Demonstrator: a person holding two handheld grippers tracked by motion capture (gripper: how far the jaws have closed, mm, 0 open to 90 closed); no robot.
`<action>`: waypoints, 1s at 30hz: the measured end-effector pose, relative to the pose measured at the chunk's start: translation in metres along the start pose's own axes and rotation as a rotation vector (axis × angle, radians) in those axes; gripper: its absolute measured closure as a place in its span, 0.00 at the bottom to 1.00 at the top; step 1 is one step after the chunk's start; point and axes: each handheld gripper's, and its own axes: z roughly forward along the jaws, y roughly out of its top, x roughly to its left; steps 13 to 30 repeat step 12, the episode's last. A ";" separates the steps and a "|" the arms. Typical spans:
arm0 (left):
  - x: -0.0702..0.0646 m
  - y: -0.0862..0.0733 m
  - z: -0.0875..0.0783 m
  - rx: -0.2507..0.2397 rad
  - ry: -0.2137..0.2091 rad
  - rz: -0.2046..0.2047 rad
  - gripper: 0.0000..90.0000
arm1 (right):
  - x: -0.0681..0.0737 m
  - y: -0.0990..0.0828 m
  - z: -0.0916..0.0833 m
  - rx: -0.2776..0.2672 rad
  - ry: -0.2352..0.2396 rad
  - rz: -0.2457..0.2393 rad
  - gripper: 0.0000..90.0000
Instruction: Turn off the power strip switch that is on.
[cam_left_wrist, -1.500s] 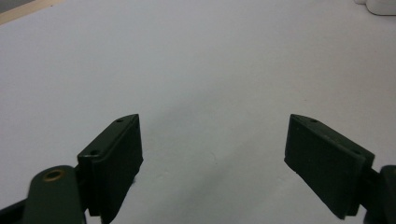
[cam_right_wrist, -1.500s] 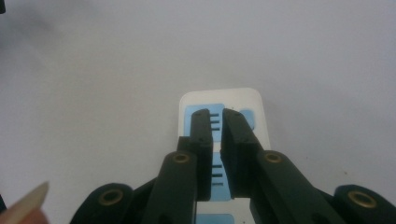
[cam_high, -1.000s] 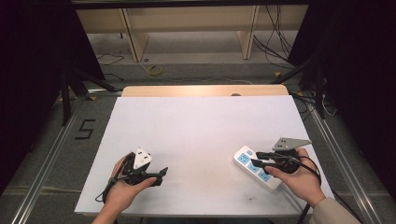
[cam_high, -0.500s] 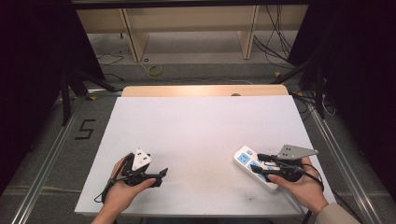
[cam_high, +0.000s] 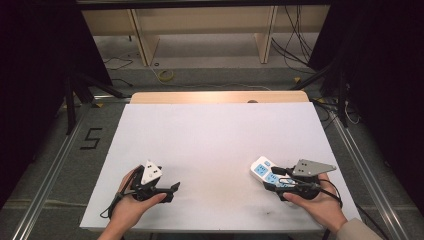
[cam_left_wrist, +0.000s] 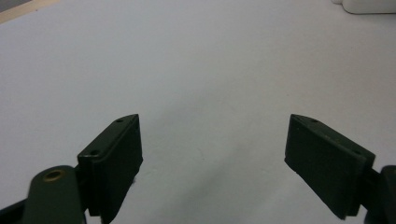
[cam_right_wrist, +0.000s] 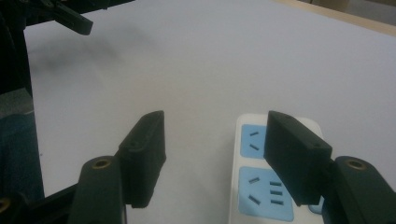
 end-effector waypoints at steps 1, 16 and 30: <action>0.000 0.000 0.000 0.000 0.000 0.002 0.21 | 0.000 0.000 0.000 -0.001 0.000 0.004 0.40; 0.001 0.000 0.002 0.004 0.003 -0.001 0.21 | -0.001 0.001 -0.003 -0.019 -0.009 0.013 0.38; 0.001 0.000 0.002 0.004 0.003 -0.001 0.21 | -0.001 0.001 -0.003 -0.019 -0.009 0.013 0.38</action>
